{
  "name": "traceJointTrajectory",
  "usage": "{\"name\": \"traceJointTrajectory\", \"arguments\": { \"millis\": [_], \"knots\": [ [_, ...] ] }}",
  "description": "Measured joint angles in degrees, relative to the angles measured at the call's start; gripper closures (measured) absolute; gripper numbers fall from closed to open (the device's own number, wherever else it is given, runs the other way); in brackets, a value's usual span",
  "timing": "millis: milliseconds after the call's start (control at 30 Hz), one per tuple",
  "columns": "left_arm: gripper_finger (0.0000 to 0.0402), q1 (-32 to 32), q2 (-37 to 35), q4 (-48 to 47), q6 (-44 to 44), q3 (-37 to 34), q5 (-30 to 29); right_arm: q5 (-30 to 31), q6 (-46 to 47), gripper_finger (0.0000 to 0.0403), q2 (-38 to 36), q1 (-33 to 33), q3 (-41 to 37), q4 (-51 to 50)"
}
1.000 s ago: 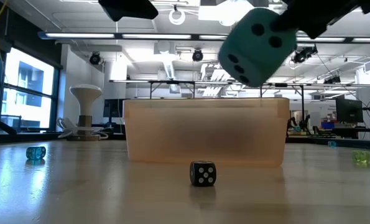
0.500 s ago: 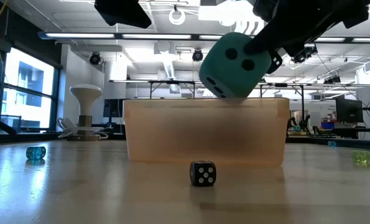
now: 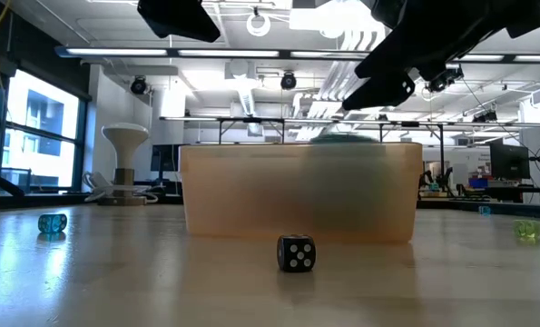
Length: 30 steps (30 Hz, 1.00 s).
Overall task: Pick & Place Dice
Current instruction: Put the large blue die into the orange bin, then put the small green die into the orange bin
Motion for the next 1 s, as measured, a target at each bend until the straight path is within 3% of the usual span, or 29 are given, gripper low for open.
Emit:
{"name": "traceJointTrajectory", "arguments": {
  "millis": [400, 667, 1000],
  "knots": [
    [0.0002, 0.0, 0.0, 0.0, 0.0, 0.0, 0.0, 0.0, -6.9, 0.0007, -0.3, 0.7, 0.0, 4.0],
    [0.0002, 0.0, 0.0, -0.1, 0.0, 0.0, 0.0, 0.4, -9.3, 0.0007, -4.3, 6.7, 0.0, 3.3],
    [0.0002, 0.0, 0.0, -0.1, 0.0, 0.0, 0.0, 13.0, 2.1, 0.0007, -8.4, 19.2, 0.0, -4.5]
  ]
}}
